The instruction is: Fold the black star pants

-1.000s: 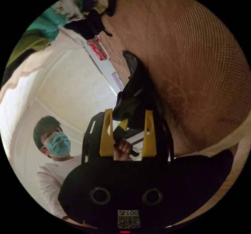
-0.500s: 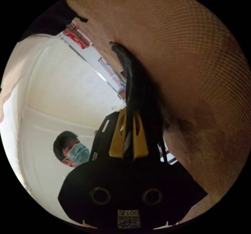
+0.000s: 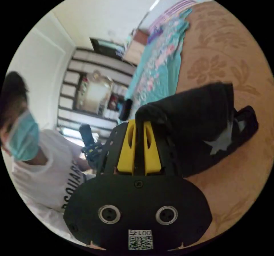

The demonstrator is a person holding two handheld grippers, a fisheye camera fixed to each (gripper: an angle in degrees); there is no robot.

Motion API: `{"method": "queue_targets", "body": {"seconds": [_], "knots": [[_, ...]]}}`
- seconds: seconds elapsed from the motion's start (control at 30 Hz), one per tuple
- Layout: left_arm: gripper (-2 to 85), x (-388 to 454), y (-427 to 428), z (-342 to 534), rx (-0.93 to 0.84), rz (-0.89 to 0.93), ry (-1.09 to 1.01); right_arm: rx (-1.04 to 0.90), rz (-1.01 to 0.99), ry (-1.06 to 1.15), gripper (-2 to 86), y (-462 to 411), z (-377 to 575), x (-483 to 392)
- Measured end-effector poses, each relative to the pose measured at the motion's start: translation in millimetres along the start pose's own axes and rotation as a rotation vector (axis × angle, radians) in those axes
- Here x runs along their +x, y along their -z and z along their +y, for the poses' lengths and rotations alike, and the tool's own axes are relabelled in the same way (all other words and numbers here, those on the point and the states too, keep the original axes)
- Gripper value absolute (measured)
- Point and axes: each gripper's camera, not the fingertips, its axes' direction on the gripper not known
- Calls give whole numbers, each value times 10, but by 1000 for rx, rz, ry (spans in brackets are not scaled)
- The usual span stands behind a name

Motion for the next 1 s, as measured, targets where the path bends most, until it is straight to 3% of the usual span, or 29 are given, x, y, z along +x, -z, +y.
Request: {"method": "queue_targets", "body": {"seconds": [0.07, 0.13, 0.27, 0.4, 0.57, 0.67, 0.77, 0.87, 1.0], "knots": [[-13, -705, 157, 375, -118, -209, 201, -193, 93, -30, 71, -695, -196, 67], [-11, -1174, 276, 685, -187, -259, 349, -236, 108, -44, 75, -1063, -187, 44], [-8, -1584, 524, 1099, -146, -122, 498, -143, 515, 63, 74, -1202, 335, -647], [1, -1562, 431, 975, -229, -164, 408, -203, 858, 87, 79, -1588, 1095, -1216], [45, -1397, 98, 512, -317, -417, 133, -206, 889, 78, 106, -2300, 1577, -1645], [57, -1355, -93, 393, -358, -544, 18, -196, 1005, 91, 114, -2787, 1565, -1780], [57, -1388, -250, 383, -386, -609, -15, -218, 1017, 109, 100, -3241, 1550, -1739], [55, -1386, -285, 408, -369, -624, 18, -260, 1243, 156, 57, -3541, 1618, -1755], [17, -1253, -264, 470, -339, -621, 27, -67, 1255, 119, 40, -3256, 1807, -2179]]}}
